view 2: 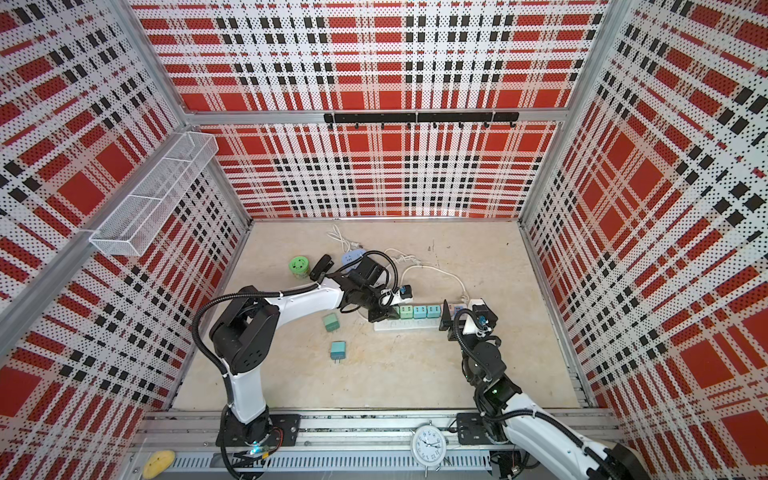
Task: Insert the plug
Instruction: 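Lower the light green adapter into the socket beside the other light green adapter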
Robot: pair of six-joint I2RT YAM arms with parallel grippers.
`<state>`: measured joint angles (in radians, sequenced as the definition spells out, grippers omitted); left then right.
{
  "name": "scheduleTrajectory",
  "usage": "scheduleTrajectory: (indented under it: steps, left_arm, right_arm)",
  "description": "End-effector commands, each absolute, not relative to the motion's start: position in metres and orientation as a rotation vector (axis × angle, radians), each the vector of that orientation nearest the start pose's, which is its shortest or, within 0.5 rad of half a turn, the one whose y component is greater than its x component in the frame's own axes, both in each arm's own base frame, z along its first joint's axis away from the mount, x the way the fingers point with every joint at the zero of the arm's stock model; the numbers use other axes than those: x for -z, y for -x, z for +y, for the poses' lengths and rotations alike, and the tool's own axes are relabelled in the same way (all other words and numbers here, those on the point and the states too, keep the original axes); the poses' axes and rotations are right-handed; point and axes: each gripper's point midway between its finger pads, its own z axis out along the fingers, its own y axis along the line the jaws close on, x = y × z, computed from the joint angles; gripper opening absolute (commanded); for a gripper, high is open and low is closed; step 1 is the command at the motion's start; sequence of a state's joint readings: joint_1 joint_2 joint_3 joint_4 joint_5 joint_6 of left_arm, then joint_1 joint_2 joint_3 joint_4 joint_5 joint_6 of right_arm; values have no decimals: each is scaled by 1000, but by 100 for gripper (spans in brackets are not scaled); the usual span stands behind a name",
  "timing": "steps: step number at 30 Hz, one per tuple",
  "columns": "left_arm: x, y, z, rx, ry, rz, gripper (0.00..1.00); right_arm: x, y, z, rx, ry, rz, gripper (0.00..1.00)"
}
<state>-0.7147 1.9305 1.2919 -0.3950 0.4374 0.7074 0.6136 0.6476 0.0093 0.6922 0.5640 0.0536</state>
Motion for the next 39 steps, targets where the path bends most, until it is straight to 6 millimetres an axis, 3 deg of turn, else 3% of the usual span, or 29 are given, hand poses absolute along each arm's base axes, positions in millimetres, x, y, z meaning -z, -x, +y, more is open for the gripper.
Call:
scheduleTrajectory:
  steps: [1,8,16,32,34,37,38,39]
  left_arm:
    - [-16,-276,-347,583,-1887,1982,0]
    - [-19,-274,-360,638,-1843,1985,0]
    - [-31,-288,-400,557,-1822,1904,0]
    - [-41,-295,-450,605,-1737,1838,0]
    - [-43,-299,-451,593,-1710,1841,12]
    - [-61,-308,-449,545,-1635,1826,42]
    - [-70,-313,-445,530,-1598,1820,86]
    - [-84,-317,-442,528,-1557,1806,99]
  right_arm:
    - [-184,-265,73,-114,-35,1515,100]
    - [-184,-265,74,-111,-32,1517,100]
    - [-183,-266,70,-103,-60,1521,100]
    - [-179,-269,54,-94,-150,1541,100]
    - [-179,-269,54,-98,-148,1541,100]
    - [-179,-270,52,-94,-160,1541,100]
    - [-179,-270,52,-90,-160,1544,100]
    - [-178,-270,53,-93,-159,1546,100]
